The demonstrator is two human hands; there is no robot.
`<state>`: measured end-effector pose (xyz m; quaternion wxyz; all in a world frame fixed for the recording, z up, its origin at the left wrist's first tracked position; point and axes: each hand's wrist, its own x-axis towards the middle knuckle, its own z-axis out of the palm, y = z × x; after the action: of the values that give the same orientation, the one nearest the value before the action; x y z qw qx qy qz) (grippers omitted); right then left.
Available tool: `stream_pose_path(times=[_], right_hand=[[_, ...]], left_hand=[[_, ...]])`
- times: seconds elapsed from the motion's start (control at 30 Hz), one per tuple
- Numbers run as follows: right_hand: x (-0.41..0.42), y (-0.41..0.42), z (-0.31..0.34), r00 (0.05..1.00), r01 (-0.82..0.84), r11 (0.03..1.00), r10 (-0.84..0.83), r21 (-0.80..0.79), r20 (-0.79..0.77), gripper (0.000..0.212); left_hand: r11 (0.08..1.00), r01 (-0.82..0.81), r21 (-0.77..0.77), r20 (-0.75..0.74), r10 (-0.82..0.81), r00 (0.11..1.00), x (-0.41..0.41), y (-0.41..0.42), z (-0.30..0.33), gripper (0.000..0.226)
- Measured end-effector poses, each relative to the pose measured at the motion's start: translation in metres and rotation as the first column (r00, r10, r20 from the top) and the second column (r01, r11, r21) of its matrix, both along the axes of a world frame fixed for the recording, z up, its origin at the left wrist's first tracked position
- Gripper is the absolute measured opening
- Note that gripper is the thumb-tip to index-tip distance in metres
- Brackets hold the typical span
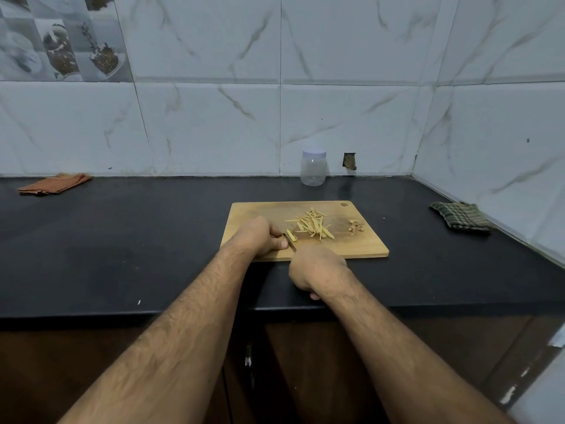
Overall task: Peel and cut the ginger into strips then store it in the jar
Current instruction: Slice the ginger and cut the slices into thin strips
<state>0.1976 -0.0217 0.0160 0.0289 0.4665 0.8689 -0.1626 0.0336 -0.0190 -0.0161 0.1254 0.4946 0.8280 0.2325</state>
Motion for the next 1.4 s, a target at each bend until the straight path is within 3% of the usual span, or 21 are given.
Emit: stream_pose_path(times=[0.43,0.6,1.1,1.4], right_hand=[[0.029,-0.009,-0.003,0.999,0.018,1.000,-0.018,0.006,0.044,0.024],[0.022,-0.005,-0.003,1.000,0.024,0.999,-0.024,0.021,0.005,0.023],[0.007,0.000,0.007,0.996,-0.016,0.998,0.021,0.062,-0.087,0.024],[-0.006,0.004,0.003,0.996,-0.025,0.998,0.030,0.063,-0.083,0.032]], left_hand=[[1.000,-0.027,-0.009,0.012,0.027,1.000,-0.001,0.001,-0.001,0.031],[0.999,-0.049,-0.017,0.007,0.049,0.999,0.000,0.000,-0.001,0.043],[0.999,0.004,-0.038,0.020,-0.003,1.000,0.004,-0.006,0.003,0.019],[0.999,-0.033,0.029,0.030,0.032,0.999,0.016,-0.014,0.008,0.018]])
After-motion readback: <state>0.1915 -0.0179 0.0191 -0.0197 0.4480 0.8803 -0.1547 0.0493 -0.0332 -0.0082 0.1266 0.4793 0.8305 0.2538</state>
